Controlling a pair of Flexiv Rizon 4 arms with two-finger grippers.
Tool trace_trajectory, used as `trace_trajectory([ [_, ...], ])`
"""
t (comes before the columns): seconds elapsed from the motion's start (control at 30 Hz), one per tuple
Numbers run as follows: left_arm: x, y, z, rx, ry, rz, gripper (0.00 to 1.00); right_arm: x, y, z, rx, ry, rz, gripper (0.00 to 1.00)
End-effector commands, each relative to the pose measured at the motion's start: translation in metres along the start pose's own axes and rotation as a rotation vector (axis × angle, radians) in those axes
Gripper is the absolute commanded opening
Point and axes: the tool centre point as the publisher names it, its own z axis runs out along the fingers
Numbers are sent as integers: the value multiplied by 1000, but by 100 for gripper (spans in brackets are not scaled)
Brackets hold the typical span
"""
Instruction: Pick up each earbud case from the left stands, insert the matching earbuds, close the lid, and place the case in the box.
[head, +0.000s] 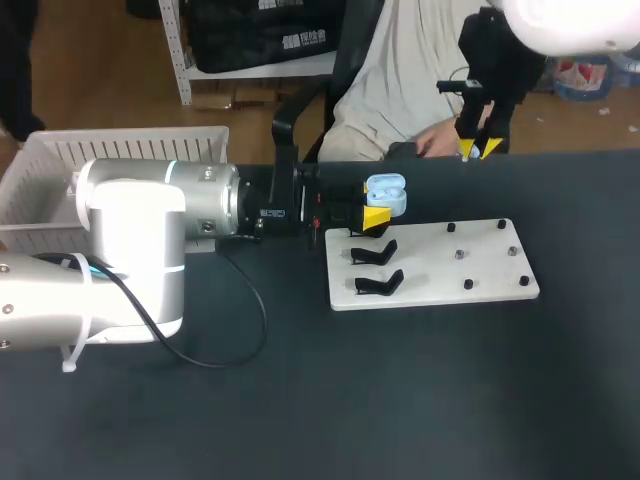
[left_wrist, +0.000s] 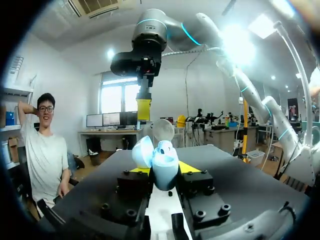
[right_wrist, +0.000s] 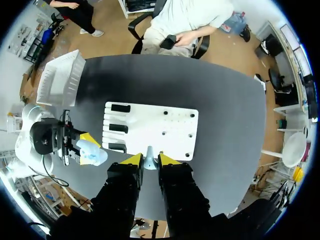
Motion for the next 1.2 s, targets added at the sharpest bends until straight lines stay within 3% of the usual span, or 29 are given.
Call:
trace_trajectory([
  [0.03,0,0,0,-1,0,0,0,17,19,-12,52,-28,-11,0],
  [0.67,0,0,0,-1,0,0,0,18,22,-13,62,-14,-12,0],
  [1.2,0,0,0,-1,0,0,0,41,78,-17,134,43,-339,0],
])
